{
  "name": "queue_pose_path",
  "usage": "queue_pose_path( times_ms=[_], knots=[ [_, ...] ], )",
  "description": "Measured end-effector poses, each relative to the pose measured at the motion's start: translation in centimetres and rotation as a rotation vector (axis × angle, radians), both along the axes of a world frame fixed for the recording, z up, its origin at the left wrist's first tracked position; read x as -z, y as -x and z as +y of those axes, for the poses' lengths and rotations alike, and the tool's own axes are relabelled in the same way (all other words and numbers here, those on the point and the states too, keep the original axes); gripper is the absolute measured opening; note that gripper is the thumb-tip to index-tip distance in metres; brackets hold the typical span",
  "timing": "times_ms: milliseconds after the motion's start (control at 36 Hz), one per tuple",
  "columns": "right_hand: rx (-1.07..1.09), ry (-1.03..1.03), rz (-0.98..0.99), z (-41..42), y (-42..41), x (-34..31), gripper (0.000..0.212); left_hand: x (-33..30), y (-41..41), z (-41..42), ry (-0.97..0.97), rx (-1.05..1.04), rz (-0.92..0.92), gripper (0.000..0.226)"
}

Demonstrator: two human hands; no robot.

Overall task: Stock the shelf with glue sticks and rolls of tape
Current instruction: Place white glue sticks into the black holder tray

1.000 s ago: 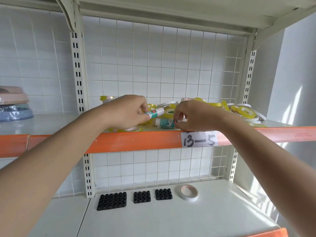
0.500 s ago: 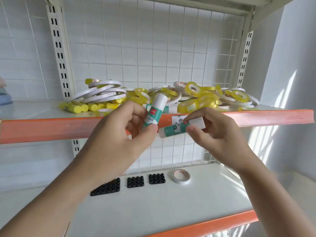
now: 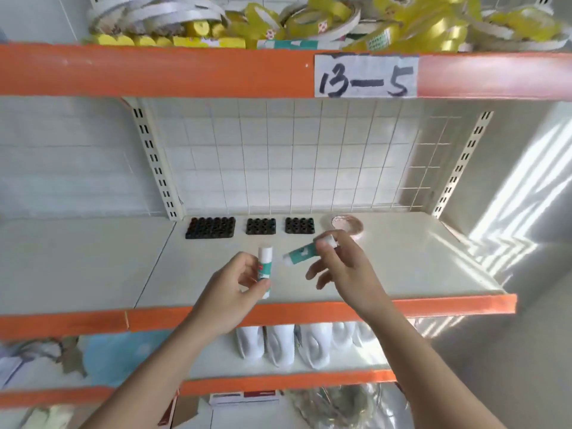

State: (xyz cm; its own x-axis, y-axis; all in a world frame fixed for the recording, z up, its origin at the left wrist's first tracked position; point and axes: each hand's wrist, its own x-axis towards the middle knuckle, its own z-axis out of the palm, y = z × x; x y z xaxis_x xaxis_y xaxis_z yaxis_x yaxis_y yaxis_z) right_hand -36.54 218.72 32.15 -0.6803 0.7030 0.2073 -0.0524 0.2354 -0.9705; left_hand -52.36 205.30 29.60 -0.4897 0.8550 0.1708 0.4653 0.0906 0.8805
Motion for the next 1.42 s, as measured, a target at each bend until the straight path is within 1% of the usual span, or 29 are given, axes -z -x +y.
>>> queue_pose_path(
  times_ms=[56,111,167,250,389,528,667,806,917,972,1167,1333,1417],
  knots=[
    [0.002,0.135,0.012,0.0,0.9,1.2,0.023,1.5,0.5,-0.1,0.044,-0.055,0.000,0.019],
    [0.029,0.231,0.006,-0.2,2.0,2.4,0.017,2.4,0.9,-0.1,0.075,-0.088,-0.001,0.020],
    [0.067,0.294,-0.004,-0.1,3.1,3.7,0.011,3.0,1.3,0.1,0.086,-0.107,0.013,0.019],
    [0.103,0.320,-0.034,0.1,4.5,5.4,0.017,3.5,2.2,0.6,0.108,-0.113,0.048,0.016],
    [0.226,0.295,-0.070,0.5,6.9,7.1,0.025,5.0,4.8,1.4,0.150,-0.082,0.046,0.014],
    [0.338,0.222,-0.122,0.9,9.7,8.1,0.020,6.3,7.7,2.5,0.148,-0.030,0.058,0.017],
    [0.431,0.170,-0.163,1.5,12.0,9.3,0.020,7.8,10.1,4.3,0.147,0.007,0.069,0.018],
    [0.491,0.027,-0.298,2.3,13.2,11.0,0.014,8.9,10.7,6.1,0.138,0.059,0.047,0.013],
    [0.489,-0.061,-0.364,3.3,13.5,11.5,0.008,8.9,10.5,7.4,0.112,0.046,0.065,0.014],
    [0.464,-0.085,-0.380,3.9,13.7,11.6,0.011,8.9,10.3,8.2,0.095,0.026,0.076,0.015],
    [0.404,-0.162,-0.294,4.8,13.4,11.6,0.030,9.3,10.1,9.5,0.060,-0.044,0.173,0.012],
    [0.408,-0.145,-0.291,5.0,12.9,12.7,0.037,10.1,10.6,9.2,0.065,-0.115,0.206,0.014],
    [0.408,-0.130,-0.289,5.1,12.8,12.7,0.041,10.2,10.7,9.1,0.073,-0.094,0.238,0.014]
  ],
)
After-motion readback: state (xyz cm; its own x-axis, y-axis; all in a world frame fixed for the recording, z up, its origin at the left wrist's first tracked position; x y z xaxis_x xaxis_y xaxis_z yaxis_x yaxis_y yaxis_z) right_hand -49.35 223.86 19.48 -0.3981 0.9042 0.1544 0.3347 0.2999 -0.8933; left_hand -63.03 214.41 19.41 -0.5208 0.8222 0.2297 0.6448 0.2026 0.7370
